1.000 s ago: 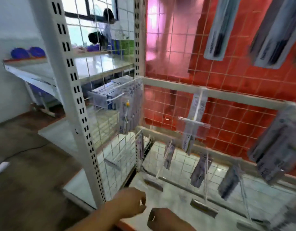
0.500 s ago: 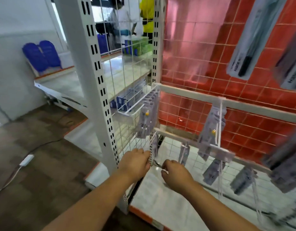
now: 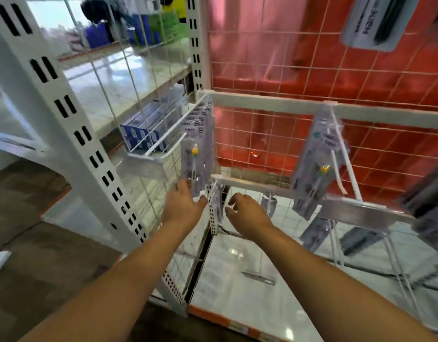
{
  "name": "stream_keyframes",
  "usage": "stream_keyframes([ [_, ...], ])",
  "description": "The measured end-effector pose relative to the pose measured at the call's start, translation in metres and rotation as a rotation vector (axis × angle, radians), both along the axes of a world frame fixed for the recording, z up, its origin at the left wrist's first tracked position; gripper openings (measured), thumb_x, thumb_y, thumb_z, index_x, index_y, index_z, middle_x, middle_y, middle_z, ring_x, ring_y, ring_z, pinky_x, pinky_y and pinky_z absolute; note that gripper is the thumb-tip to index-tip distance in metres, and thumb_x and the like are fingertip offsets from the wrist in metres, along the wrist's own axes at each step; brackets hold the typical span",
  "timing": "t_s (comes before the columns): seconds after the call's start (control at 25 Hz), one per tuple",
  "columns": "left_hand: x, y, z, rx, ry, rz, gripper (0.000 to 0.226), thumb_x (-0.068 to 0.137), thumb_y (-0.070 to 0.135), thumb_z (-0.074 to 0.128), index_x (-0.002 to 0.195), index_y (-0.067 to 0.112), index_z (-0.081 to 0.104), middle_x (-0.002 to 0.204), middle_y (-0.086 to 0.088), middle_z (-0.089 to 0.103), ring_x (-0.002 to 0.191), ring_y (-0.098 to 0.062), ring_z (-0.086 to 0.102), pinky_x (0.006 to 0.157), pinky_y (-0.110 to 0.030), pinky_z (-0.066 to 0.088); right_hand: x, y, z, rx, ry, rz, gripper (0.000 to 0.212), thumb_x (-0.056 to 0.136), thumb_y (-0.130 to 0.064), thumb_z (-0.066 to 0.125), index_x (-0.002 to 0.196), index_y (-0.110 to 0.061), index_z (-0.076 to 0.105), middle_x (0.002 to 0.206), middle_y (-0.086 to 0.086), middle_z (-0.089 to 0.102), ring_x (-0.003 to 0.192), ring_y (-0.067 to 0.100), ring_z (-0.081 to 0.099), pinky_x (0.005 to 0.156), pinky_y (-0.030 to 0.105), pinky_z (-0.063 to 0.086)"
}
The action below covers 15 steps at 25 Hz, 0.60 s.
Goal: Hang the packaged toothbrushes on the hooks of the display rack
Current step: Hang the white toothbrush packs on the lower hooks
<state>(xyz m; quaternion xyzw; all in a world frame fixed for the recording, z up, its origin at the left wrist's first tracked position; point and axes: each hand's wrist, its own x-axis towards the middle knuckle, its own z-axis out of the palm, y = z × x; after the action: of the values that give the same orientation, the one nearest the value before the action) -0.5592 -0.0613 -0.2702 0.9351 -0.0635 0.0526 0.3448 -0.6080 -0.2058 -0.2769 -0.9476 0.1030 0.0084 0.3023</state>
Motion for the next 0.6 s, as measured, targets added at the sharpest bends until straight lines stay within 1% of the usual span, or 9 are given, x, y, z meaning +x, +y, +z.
stream_keyframes([
  [0.08, 0.017, -0.011, -0.004, -0.051, -0.061, 0.065, 0.066, 0.080, 0.033, 0.066, 0.132, 0.006, 0.037, 0.131, -0.018, 0.042, 0.122, -0.034, 0.040, 0.096, -0.041, 0.039, 0.018, -0.010, -0.005, -0.004, -0.017, 0.002, 0.034, 0.094, -0.030, 0.048, 0.121, -0.011, 0.051, 0.124, 0.012, 0.054, 0.113, 0.028, 0.052, 0.090, 0.035, 0.042],
  [0.16, 0.030, -0.019, -0.006, -0.111, -0.065, 0.153, 0.080, 0.078, 0.038, 0.068, 0.139, 0.007, 0.027, 0.137, -0.021, 0.034, 0.128, -0.036, 0.033, 0.101, -0.045, 0.034, 0.037, -0.019, -0.009, 0.012, -0.033, 0.018, 0.034, 0.093, -0.030, 0.050, 0.122, -0.010, 0.051, 0.124, 0.011, 0.054, 0.113, 0.028, 0.052, 0.089, 0.035, 0.043],
  [0.24, 0.045, -0.027, -0.010, -0.183, -0.094, 0.212, 0.090, 0.075, 0.042, 0.070, 0.142, 0.009, 0.020, 0.140, -0.022, 0.031, 0.131, -0.036, 0.031, 0.103, -0.049, 0.033, 0.055, -0.027, -0.011, 0.049, -0.056, 0.053, 0.034, 0.093, -0.029, 0.051, 0.121, -0.010, 0.051, 0.124, 0.011, 0.056, 0.111, 0.028, 0.054, 0.088, 0.034, 0.044],
  [0.32, 0.059, -0.030, -0.017, -0.214, -0.119, 0.244, 0.092, 0.076, 0.040, 0.072, 0.144, 0.011, 0.017, 0.141, -0.019, 0.033, 0.132, -0.035, 0.031, 0.102, -0.048, 0.034, 0.071, -0.031, -0.015, 0.082, -0.063, 0.083, 0.035, 0.093, -0.030, 0.052, 0.122, -0.012, 0.049, 0.125, 0.010, 0.055, 0.111, 0.027, 0.054, 0.089, 0.033, 0.043],
  [0.44, 0.079, -0.031, -0.037, -0.237, -0.185, 0.261, 0.091, 0.076, 0.036, 0.073, 0.144, 0.012, 0.019, 0.138, -0.014, 0.037, 0.131, -0.030, 0.033, 0.105, -0.042, 0.032, 0.095, -0.034, -0.022, 0.066, -0.119, 0.167, 0.038, 0.092, -0.032, 0.055, 0.124, -0.014, 0.049, 0.126, 0.008, 0.054, 0.111, 0.024, 0.053, 0.087, 0.031, 0.041],
  [0.52, 0.088, -0.028, -0.053, -0.224, -0.275, 0.227, 0.090, 0.074, 0.039, 0.073, 0.143, 0.011, 0.022, 0.139, -0.014, 0.036, 0.132, -0.029, 0.031, 0.108, -0.040, 0.029, 0.106, -0.030, -0.030, 0.059, -0.149, 0.234, 0.041, 0.090, -0.032, 0.058, 0.126, -0.015, 0.048, 0.125, 0.005, 0.053, 0.107, 0.020, 0.053, 0.082, 0.028, 0.040],
  [0.6, 0.090, -0.026, -0.063, -0.232, -0.339, 0.172, 0.091, 0.073, 0.038, 0.074, 0.142, 0.008, 0.023, 0.140, -0.015, 0.034, 0.132, -0.030, 0.031, 0.109, -0.038, 0.029, 0.114, -0.026, -0.035, 0.067, -0.152, 0.293, 0.044, 0.088, -0.030, 0.061, 0.126, -0.014, 0.047, 0.125, 0.005, 0.053, 0.099, 0.016, 0.051, 0.079, 0.026, 0.039],
])
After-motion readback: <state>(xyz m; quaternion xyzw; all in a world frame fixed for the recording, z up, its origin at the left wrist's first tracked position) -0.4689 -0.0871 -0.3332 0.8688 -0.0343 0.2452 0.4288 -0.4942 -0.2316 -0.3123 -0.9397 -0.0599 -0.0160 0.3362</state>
